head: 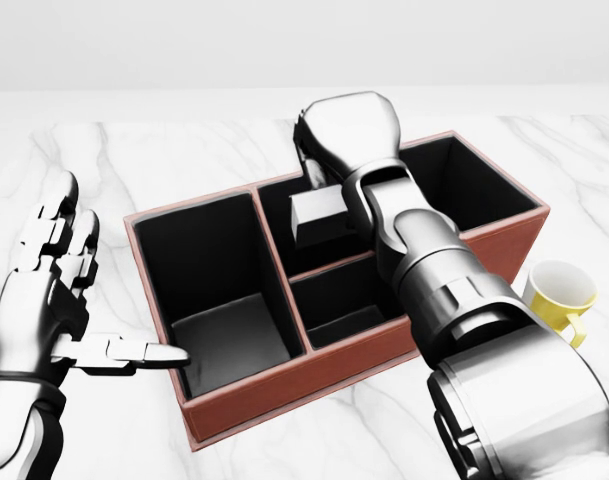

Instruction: Pick up the book and place it in the front compartment of the caddy.

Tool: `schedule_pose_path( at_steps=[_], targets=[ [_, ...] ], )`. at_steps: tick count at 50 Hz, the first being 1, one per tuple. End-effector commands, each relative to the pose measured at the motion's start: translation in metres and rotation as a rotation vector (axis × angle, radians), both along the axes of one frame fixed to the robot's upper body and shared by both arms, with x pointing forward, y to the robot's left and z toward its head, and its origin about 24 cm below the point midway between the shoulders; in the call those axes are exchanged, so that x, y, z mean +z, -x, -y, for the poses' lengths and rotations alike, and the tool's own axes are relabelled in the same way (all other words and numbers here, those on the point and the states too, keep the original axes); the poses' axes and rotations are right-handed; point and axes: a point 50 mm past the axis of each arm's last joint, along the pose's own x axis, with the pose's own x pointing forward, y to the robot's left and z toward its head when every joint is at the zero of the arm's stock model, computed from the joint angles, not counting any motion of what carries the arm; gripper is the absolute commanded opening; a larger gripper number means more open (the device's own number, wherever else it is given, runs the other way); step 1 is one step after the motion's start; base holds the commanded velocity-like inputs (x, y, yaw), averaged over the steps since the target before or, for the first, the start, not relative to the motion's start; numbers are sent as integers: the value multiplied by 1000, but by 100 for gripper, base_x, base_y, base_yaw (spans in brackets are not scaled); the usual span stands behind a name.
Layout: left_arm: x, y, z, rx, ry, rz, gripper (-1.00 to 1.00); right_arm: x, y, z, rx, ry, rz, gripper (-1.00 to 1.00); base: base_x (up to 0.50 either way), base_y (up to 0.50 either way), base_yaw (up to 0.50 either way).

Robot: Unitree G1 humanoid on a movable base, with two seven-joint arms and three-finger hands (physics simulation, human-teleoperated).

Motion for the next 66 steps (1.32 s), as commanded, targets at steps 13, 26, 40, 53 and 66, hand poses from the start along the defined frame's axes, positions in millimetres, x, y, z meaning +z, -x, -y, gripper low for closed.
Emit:
schedule_pose_path(
  at_steps=[13, 26, 40, 53, 66],
  targets=[
    [-1, 4, -3, 7, 8, 0, 100, 20, 0, -7, 24, 20, 137, -100, 0, 0, 0],
    [-1, 5, -7, 17, 17, 2, 100, 14, 2, -13, 38, 10, 130, -100, 0, 0, 0],
    [-2, 11, -8, 28, 33, 3, 100, 18, 5, -25, 77, 65, 169, 100, 0, 0, 0],
    [-1, 13, -7, 21, 37, 7, 100, 22, 4, -25, 75, 64, 180, 100, 0, 0, 0],
    [1, 10, -3, 10, 32, 14, 100, 39, -1, -17, 28, -155, 99, 100, 0, 0, 0]
  ],
)
